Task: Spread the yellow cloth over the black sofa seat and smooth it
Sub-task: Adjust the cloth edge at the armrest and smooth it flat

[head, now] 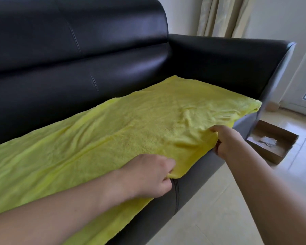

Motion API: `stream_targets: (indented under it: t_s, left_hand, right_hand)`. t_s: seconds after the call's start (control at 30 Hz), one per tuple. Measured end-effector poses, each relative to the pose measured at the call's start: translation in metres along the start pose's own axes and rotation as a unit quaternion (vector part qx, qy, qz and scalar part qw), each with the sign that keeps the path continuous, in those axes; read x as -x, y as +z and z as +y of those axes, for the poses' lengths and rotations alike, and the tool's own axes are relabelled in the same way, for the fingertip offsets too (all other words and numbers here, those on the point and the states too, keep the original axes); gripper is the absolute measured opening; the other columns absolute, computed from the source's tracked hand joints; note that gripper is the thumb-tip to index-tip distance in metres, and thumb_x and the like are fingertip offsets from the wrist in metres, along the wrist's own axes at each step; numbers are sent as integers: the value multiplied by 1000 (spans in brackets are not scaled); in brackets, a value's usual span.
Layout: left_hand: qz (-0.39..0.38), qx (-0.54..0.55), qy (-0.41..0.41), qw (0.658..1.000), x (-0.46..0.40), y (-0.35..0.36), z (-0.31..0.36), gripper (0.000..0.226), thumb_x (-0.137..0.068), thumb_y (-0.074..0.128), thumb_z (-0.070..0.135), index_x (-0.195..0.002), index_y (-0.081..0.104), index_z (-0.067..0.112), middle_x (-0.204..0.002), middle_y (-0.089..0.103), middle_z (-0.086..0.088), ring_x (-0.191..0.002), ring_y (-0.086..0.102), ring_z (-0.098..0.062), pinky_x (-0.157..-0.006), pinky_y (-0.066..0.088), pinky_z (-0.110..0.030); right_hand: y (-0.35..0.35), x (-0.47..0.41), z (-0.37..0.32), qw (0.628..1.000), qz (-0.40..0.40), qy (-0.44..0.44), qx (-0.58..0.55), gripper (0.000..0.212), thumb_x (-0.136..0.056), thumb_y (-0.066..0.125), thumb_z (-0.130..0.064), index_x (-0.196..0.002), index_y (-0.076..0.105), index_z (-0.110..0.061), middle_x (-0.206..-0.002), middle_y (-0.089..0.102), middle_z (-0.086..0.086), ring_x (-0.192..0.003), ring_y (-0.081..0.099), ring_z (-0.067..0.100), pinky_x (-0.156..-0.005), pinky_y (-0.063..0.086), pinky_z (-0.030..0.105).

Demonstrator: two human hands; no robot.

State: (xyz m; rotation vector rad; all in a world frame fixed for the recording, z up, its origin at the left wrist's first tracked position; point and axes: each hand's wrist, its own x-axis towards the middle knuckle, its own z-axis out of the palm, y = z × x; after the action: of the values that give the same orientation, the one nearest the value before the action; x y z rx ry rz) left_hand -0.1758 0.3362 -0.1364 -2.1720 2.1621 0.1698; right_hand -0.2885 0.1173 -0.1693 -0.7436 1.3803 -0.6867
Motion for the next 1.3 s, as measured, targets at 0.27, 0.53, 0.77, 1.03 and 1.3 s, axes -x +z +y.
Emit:
stream_targets:
  t_s: [0.27,0.53,0.77,1.03,1.3]
  left_hand:
    - [116,51,-261,957,-33,-30,-73,27,-97,39,46,-99,50,21,-86,58,3,-73,57,-16,-62,48,-34]
    - [114,38,-312,942,-53,-21,-100,9,-92,42,14,-90,51,13,-86,53,-2,-78,53,-23,-60,38,-32]
    - [157,-62,-343,924,-57,-27,-106,9,-90,42,7,-95,47,13,-82,51,0,-73,51,-23,-56,35,-30]
    - [183,26,-359,915,-44,-15,-122,24,-97,35,29,-110,47,13,-104,58,-6,-90,57,-29,-68,41,-35]
    - [100,24,-466,879,-4,-12,-154,35,-95,44,27,-125,48,8,-126,55,-13,-112,55,-36,-77,40,-36]
  right_hand:
    - [11,10,0,987,19,-152,-52,54,-92,54,-20,-142,34,-15,-77,43,0,-62,40,15,-55,33,27]
    - [6,14,2,992,-25,-54,-107,34,-80,72,-30,-106,60,-12,-87,58,3,-77,56,21,-62,45,32]
    - [8,19,2,994,19,-52,-95,38,-83,75,-35,-98,51,-10,-75,48,1,-69,52,18,-60,44,30]
    - [14,31,6,986,88,-62,-131,58,-88,71,-32,-130,35,-16,-104,43,2,-88,43,22,-77,40,33]
    - [48,98,49,994,6,51,-101,58,-79,75,-48,-115,49,-11,-81,45,1,-76,49,20,-77,45,37]
